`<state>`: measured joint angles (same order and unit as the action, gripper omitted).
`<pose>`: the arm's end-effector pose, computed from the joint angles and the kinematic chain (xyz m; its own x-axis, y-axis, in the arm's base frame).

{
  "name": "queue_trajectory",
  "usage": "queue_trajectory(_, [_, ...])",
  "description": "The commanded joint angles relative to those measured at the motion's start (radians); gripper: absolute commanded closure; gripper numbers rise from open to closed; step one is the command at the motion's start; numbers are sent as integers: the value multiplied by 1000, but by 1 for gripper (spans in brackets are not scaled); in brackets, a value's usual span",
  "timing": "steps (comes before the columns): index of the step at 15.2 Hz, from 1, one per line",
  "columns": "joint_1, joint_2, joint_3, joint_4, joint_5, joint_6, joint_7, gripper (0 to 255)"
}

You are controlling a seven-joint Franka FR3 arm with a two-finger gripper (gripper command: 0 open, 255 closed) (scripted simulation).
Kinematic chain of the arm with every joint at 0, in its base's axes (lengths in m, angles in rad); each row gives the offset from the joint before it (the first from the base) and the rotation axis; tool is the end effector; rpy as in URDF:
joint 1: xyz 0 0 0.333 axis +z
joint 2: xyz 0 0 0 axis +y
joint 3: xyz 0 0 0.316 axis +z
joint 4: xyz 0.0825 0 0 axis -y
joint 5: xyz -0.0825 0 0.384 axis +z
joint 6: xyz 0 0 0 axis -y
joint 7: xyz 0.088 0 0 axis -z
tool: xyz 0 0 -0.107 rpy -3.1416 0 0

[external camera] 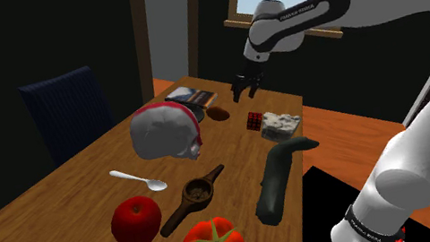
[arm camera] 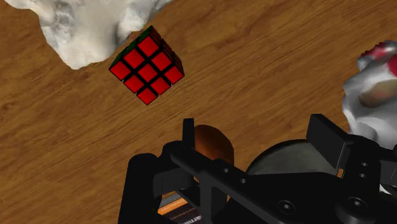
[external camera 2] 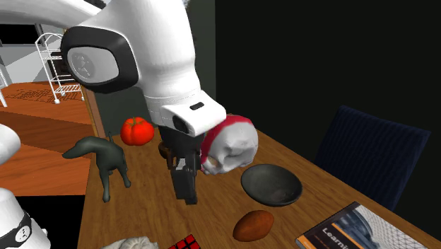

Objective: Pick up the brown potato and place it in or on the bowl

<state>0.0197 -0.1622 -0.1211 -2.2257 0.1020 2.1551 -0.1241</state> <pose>0.5031 -0.0485 0.4504 0.9945 -0.0338 0.0995 -0.0241 -0.9949 -0.0975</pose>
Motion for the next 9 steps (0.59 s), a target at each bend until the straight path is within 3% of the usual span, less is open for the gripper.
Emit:
queue_trajectory(1, [4, 80, -7, 52, 28, 30, -33, 0])
queue_trajectory(9, [-14, 397, -9, 302, 148, 90, -168, 0])
